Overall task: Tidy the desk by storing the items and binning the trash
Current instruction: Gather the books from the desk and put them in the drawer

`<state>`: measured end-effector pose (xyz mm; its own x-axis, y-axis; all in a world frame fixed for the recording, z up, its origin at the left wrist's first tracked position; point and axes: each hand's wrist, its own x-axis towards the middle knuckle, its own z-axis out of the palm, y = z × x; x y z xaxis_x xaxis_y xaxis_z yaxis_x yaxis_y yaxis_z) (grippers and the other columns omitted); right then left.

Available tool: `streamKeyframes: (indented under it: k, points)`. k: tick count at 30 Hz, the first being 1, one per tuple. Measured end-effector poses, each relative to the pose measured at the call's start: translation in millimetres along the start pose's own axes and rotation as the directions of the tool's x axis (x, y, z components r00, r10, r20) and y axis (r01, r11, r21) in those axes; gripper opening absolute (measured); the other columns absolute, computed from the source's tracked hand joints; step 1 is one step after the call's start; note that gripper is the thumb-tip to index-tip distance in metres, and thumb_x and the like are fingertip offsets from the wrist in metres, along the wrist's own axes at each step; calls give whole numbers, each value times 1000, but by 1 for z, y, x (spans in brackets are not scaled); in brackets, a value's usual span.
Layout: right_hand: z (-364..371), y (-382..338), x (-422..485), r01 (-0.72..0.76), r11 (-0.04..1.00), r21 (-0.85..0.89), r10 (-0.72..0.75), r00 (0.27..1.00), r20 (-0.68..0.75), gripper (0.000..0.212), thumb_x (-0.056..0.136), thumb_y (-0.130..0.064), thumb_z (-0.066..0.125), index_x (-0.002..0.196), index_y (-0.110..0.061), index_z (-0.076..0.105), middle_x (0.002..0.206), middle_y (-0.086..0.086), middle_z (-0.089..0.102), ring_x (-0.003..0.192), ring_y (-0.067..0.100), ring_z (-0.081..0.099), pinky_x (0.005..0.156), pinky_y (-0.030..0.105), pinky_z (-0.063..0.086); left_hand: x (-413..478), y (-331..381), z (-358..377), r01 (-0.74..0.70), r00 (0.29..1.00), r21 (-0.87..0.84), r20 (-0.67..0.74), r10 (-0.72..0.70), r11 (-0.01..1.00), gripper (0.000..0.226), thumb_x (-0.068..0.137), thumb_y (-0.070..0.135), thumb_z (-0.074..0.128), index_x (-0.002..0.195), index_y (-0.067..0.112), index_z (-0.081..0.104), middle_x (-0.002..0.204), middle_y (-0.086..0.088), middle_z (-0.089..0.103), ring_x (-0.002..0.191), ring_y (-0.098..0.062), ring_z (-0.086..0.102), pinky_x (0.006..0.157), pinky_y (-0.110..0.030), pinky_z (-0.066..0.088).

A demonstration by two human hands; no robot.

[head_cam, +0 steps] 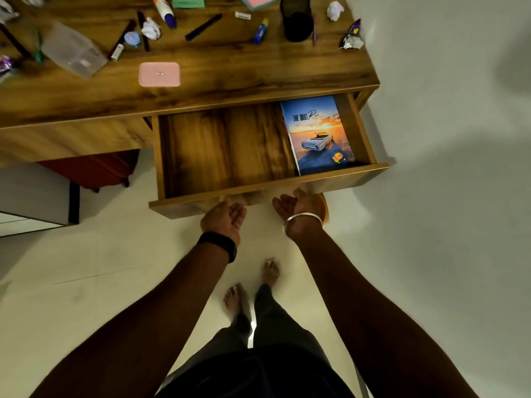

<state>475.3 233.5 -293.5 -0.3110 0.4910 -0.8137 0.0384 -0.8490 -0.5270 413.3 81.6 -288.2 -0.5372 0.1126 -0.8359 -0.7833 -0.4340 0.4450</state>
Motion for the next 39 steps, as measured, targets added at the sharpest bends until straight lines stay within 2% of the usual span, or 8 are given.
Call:
streamKeyframes:
  k: [4,8,14,18,20,23,27,39]
  points:
    - [6,-8,15,35,999,-5,-35,997,69,38,100,-22,55,128,3,58,115,28,68,107,44,68,87,50,59,3,9,8,-17,1000,-110,22,20,994,5,101,1,55,102,0,60,102,-19,69,89,-28,70,71,-36,61]
    - [13,-13,30,74,997,-21,-71,992,99,36,100,-18,53,124,8,60,108,30,68,111,47,66,95,56,55,16,8,15,-40,999,-172,-8,39,984,10,98,-2,59,108,-2,59,100,-21,71,88,-31,72,66,-37,65]
    - [41,-33,56,52,996,-77,-40,988,148,40,100,-26,55,127,3,60,116,27,70,107,41,70,81,44,62,43,24,42,-98,995,-202,-30,94,975,16,97,-5,58,113,-3,60,103,-22,71,87,-31,74,64,-36,64]
    - [65,-51,75,42,995,-94,-23,980,197,35,101,-22,52,124,2,61,117,26,70,110,40,69,82,43,62,63,43,66,-123,992,-184,-12,123,975,7,99,1,57,106,-2,61,97,-20,72,83,-28,75,72,-39,64]
    - [79,-61,86,27,995,-94,-8,980,197,28,104,-22,46,113,-1,63,118,27,69,110,41,68,81,45,61,77,55,78,-131,991,-171,1,133,977,12,101,1,55,112,-3,58,98,-19,72,81,-26,76,79,-40,64]
    - [103,-74,101,14,994,-110,4,986,167,25,106,-25,44,91,-9,57,108,25,70,100,39,71,78,46,61,92,71,95,-156,987,-145,25,161,977,14,100,-2,54,114,-2,58,100,-18,71,87,-27,74,79,-37,64]
    - [132,-91,120,3,992,-129,20,985,169,27,105,-26,44,87,-10,55,88,16,69,85,31,70,68,42,59,109,91,118,-166,983,-104,55,173,981,10,99,0,54,102,3,62,102,-17,73,88,-25,75,81,-36,63]
    - [179,-121,151,28,965,-261,36,971,237,23,106,-26,40,100,-9,54,100,15,68,102,33,67,73,44,58,147,128,147,-208,974,-12,91,208,978,11,99,2,52,108,6,59,114,-18,71,89,-25,76,76,-38,62]
